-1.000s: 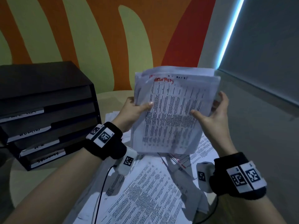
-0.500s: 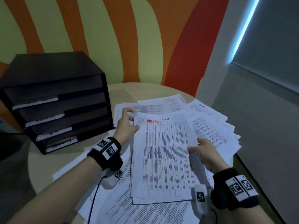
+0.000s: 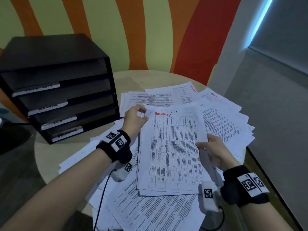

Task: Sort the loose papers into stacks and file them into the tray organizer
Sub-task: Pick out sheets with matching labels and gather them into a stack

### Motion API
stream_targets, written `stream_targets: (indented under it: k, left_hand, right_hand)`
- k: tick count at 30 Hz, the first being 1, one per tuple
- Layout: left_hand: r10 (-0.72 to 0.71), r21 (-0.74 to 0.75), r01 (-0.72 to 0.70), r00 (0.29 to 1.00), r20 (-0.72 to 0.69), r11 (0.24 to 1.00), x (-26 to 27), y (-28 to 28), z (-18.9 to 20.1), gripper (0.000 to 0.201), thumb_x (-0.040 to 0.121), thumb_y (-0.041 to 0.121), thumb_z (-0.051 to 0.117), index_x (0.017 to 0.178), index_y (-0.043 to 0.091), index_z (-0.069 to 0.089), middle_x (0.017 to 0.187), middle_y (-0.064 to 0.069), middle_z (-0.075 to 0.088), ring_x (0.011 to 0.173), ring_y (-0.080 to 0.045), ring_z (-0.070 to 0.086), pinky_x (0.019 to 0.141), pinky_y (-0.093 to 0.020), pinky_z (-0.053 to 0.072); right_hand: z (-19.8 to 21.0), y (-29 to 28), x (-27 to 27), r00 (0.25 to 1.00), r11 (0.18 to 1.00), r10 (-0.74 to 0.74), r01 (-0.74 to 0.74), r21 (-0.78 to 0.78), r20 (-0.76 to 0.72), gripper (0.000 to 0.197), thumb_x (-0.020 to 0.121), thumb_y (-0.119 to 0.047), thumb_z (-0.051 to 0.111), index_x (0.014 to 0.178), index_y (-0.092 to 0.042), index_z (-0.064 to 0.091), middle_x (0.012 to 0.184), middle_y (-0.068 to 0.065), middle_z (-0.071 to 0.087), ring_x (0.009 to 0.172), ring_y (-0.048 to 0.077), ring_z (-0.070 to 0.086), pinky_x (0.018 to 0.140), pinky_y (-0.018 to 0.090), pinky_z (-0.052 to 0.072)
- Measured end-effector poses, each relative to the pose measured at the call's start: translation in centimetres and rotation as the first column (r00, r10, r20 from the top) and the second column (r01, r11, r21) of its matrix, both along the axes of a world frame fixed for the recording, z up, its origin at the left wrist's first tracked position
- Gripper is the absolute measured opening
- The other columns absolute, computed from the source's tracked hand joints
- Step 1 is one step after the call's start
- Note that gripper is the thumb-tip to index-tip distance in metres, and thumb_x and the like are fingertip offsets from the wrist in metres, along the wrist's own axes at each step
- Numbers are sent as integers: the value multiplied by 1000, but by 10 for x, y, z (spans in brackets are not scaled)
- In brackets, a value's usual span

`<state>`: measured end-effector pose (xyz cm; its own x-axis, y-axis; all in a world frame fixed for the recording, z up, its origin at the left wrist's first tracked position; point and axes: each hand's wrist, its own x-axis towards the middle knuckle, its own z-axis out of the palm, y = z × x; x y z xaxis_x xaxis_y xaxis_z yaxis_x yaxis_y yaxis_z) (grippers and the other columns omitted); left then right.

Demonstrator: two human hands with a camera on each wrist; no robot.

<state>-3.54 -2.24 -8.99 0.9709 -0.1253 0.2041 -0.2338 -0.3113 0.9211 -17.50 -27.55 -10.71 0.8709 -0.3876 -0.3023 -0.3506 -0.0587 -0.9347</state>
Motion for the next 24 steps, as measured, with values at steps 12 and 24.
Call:
stream_targets:
  k: [12,24]
  left_hand:
    - [6,-133,-21,994,-110,991,5,2,10,29,104,17,41,75,17,44,69,4,36,62,-11,32,56,-24,30]
    - [-205,-67,195,962,-184,978,-2,7,1,23,93,8,61,72,6,52,67,-6,34,54,-12,36,50,-20,30]
  right_hand:
    - [-1,-9,3,1000,998,27,-27,50,7,25,93,-26,64,116,-20,55,46,-9,51,40,10,47,46,27,36]
    - [4,-3,4,997,991,60,-65,117,46,36,90,1,63,120,-18,55,102,15,72,88,31,70,70,36,51]
